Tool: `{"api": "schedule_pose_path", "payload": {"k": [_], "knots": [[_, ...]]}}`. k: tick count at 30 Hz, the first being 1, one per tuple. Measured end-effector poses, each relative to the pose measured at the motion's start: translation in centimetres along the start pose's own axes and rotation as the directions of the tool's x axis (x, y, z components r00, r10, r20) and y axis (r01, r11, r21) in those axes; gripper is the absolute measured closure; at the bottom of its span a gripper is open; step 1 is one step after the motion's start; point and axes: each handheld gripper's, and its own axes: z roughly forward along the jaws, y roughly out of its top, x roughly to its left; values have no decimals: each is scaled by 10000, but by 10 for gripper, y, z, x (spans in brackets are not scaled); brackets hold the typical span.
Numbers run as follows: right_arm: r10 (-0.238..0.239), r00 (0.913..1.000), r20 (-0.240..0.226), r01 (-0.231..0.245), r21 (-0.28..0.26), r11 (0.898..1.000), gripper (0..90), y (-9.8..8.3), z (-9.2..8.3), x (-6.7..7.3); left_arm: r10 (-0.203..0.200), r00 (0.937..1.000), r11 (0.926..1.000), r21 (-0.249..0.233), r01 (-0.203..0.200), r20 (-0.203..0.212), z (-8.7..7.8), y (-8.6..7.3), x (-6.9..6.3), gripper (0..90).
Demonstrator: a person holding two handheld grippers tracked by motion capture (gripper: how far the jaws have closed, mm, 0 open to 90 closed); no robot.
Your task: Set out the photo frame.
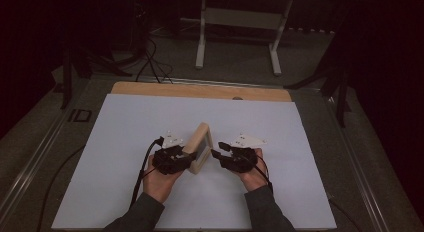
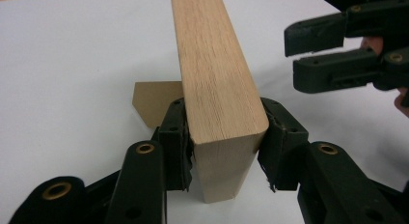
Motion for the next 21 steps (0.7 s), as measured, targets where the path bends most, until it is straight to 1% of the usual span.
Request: {"api": "schedule_pose_path", "payload": {"k": [6, 10, 13, 15, 16, 21], "knots": [[39, 9999, 117, -37, -186, 9998, 574, 2, -4, -2, 423, 9991, 9991, 84, -423, -56, 0, 0, -6, 602], [107, 9997, 239, -98, -394, 9992, 590, 4, -7, -3, 523, 9986, 9986, 84, -522, -101, 1, 1, -8, 604], [51, 9989, 455, -27, -534, 9986, 650, 5, -8, -2, 589, 9982, 9982, 108, -588, -105, 1, 1, -8, 604], [-89, 9981, 602, 122, -554, 9984, 689, 8, -9, -1, 615, 9980, 9981, 116, -613, -118, 1, 1, -9, 604], [-173, 9977, 650, 211, -573, 9981, 712, 9, -9, -1, 631, 9979, 9979, 120, -630, -118, 1, 1, -9, 604], [-303, 9958, 868, 361, -664, 9971, 836, 16, -9, 0, 672, 9977, 9977, 66, -671, -120, 1, 0, -10, 604]]}}
